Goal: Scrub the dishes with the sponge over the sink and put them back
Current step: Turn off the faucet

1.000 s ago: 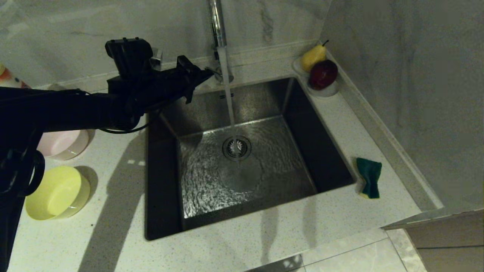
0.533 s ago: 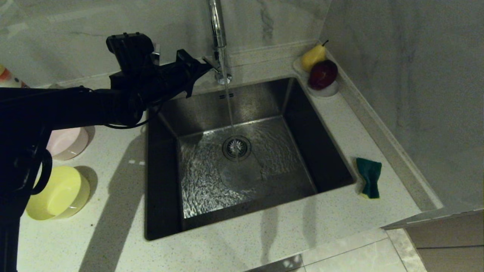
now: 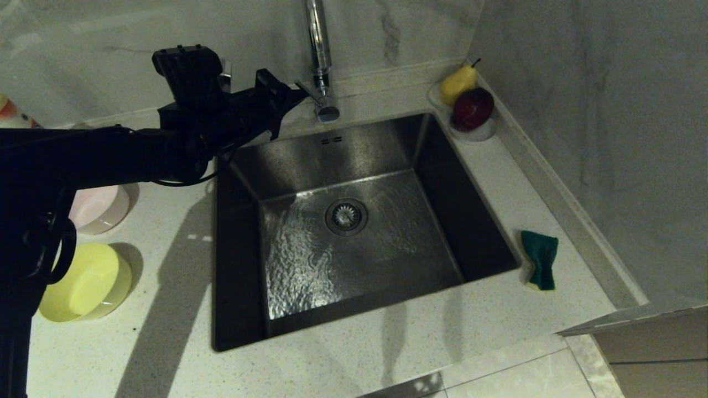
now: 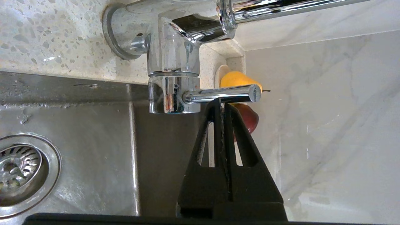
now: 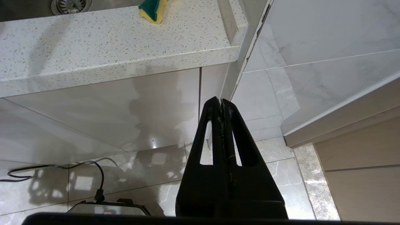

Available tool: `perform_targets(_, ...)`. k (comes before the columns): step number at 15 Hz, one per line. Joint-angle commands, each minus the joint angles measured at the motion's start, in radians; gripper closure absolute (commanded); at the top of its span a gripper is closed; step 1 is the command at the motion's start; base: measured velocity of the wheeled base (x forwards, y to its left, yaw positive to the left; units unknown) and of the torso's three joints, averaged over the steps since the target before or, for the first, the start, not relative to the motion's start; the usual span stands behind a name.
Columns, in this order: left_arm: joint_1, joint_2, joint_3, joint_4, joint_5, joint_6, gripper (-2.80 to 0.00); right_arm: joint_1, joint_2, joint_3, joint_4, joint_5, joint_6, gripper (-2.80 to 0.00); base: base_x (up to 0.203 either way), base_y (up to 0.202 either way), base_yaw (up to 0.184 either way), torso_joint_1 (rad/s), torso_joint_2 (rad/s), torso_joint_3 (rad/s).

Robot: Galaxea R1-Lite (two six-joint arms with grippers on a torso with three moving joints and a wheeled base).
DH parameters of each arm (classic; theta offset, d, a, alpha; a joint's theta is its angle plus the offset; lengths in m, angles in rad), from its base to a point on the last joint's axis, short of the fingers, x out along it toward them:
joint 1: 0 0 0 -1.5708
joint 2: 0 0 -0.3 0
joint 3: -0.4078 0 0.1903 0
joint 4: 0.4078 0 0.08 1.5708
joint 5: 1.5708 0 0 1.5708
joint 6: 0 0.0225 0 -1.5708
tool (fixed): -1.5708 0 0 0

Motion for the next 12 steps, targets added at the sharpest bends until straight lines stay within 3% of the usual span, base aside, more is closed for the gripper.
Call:
perform_targets(1,0.008,0.001,0.000,-0.002,0.000,-0.005,0.00,0.000,0.001,0.000,0.000,0.000,-0.001,0.00,0.000,0.000,0.000,0.000,0.00,0.000)
perform_targets(9,0.014,-0.018,0.016,0.005,0.036,-0.006,0.00,0.000,0.001,0.000,-0.001,0.000,-0.001,0.00,0.000,0.000,0.000,0.000,0.00,0.000)
perform_targets(12,0.014,-0.116,0.093,-0.005,0.038,-0.007,0.00,0.000,0.001,0.000,0.000,0.000,-0.001,0.00,0.000,0.000,0.000,0.000,0.00,0.000)
